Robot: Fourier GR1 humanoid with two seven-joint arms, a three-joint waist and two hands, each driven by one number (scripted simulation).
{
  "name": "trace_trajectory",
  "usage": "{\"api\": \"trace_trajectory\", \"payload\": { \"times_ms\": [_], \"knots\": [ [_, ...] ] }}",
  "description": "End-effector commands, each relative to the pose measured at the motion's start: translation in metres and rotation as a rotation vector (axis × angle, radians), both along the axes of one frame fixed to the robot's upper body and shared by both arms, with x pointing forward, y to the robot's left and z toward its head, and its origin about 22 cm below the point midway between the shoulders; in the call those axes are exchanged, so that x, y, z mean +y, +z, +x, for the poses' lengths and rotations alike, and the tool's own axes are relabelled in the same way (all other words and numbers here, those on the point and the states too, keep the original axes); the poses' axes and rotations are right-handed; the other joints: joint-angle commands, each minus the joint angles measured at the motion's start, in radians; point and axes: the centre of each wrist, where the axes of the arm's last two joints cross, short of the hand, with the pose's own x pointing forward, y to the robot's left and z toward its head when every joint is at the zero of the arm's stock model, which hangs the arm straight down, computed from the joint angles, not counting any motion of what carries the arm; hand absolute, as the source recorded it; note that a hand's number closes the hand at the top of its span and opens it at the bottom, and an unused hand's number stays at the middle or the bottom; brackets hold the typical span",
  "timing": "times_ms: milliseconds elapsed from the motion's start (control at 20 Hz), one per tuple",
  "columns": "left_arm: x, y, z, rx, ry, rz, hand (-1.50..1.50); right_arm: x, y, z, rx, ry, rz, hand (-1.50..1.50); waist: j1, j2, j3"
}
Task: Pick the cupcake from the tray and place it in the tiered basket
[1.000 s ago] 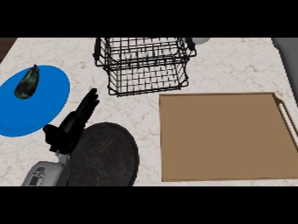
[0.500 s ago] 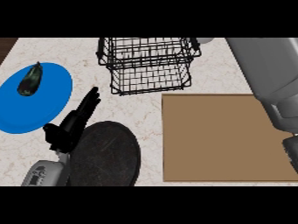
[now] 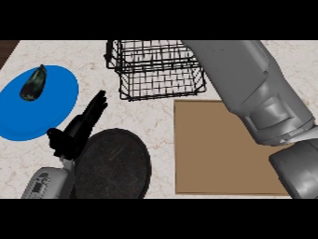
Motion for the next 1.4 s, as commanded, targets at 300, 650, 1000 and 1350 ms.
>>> {"api": "trace_trajectory", "payload": {
  "times_ms": [300, 650, 1000, 1350],
  "knots": [
    [-0.001, 0.001, 0.006, -0.008, 0.005, -0.003, 0.00, 0.026, -0.007, -0.003, 0.186, 0.040, 0.131, 1.50, -0.001, 0.001, 0.000],
    [-0.005, -0.003, -0.005, -0.009, -0.004, -0.004, 0.00, 0.016, -0.005, 0.002, 0.494, -0.022, 0.304, -1.50, 0.000, -0.001, 0.000],
    [-0.004, -0.010, -0.017, 0.002, 0.010, -0.010, 0.00, -0.014, -0.030, 0.012, 0.279, -0.198, 0.438, -1.50, -0.012, -0.004, 0.001],
    [0.011, -0.012, -0.018, 0.000, 0.018, -0.008, 0.00, -0.092, 0.026, 0.024, -0.030, -0.534, 0.513, -1.50, -0.019, -0.004, 0.000]
  ]
}}
